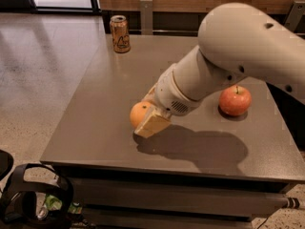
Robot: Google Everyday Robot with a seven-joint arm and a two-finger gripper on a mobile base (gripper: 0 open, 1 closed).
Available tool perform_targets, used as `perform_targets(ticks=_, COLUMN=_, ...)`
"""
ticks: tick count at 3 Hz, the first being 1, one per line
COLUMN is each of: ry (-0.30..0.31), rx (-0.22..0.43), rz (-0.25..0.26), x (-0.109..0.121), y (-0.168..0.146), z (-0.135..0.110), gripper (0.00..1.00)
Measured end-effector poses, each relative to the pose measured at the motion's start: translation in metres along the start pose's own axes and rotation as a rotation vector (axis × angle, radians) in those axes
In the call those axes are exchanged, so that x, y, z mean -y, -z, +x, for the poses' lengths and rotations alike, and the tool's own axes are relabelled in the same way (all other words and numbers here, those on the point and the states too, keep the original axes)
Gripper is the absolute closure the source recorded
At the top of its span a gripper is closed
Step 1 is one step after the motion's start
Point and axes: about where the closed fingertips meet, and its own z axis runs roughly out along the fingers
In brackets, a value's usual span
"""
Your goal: Move orange near orange can
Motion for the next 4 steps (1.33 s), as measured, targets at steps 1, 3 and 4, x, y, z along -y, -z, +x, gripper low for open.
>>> perform_targets(ticks=1, ry=-0.029, rx=-0.032, rz=-0.006, x=0.051, y=0.014, z=-0.007, gripper=1.00)
perform_targets(ticks=3, ry=-0.061, rx=0.027, rz=0.042, x=0.131, y=0.023, z=-0.030, gripper=1.00)
perform_targets(ticks=4, ry=-0.047, rx=0.085, rz=0.087, x=0.145, y=0.020, z=-0.038, gripper=1.00)
